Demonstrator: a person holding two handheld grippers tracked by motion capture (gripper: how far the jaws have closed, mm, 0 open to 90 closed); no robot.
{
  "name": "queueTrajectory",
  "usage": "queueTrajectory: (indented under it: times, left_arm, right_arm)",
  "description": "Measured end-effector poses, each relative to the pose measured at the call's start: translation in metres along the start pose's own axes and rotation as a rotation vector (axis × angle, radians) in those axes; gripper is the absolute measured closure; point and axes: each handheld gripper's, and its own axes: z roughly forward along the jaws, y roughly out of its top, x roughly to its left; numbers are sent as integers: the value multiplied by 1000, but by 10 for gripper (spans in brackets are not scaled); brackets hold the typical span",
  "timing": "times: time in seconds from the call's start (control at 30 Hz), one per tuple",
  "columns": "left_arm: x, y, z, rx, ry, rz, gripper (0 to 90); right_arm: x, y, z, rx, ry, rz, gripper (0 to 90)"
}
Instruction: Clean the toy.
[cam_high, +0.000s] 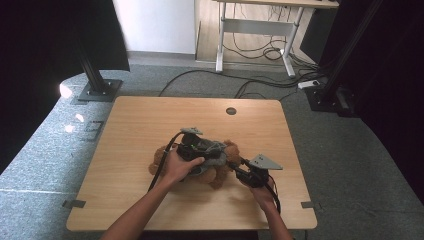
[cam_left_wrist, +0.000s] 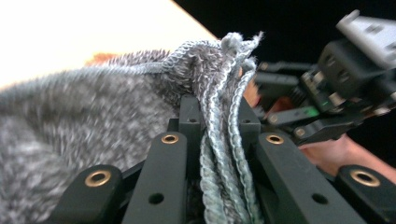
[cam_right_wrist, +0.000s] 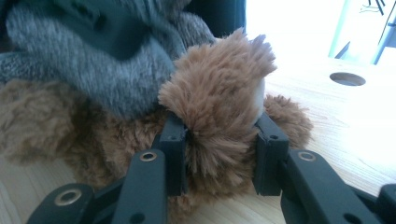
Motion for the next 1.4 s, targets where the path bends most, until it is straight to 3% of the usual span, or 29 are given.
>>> queueTrajectory:
  times: [0.13,0.23,0.4,0.5,0.7,0.87,1.0,1.17,1.27,1.4]
  left_arm:
    - [2,-10,-10,-6,8,-8,786]
    - [7,-21,-30,-32,36,-9,785]
    - [29,-42,-64,-68,94,-54,783]
    - [42,-56,-87,-127,59,-100,782]
    - [49,-71,-108,-178,39,-124,781]
    - [50,-86,-109,-188,-14,-148,783]
    - [47,-97,-112,-185,-36,-158,783]
    - [38,-105,-118,-197,-22,-127,783]
    - [31,-101,-130,-243,-2,-92,784]
    - [28,-92,-150,-296,29,-78,784]
  right_arm:
    - [0,-1,-1,7,18,8,625]
    - [1,-2,-3,12,20,4,624]
    - [-1,-6,-8,11,31,17,624]
    - [0,-6,-8,12,43,17,624]
    - [-1,-9,-7,30,40,29,623]
    - [4,-12,-12,35,50,21,620]
    - [7,-19,-18,71,85,51,608]
    - [11,-23,-23,96,92,46,613]
    - [11,-23,-23,103,91,40,632]
    - [11,-25,-22,119,99,37,645]
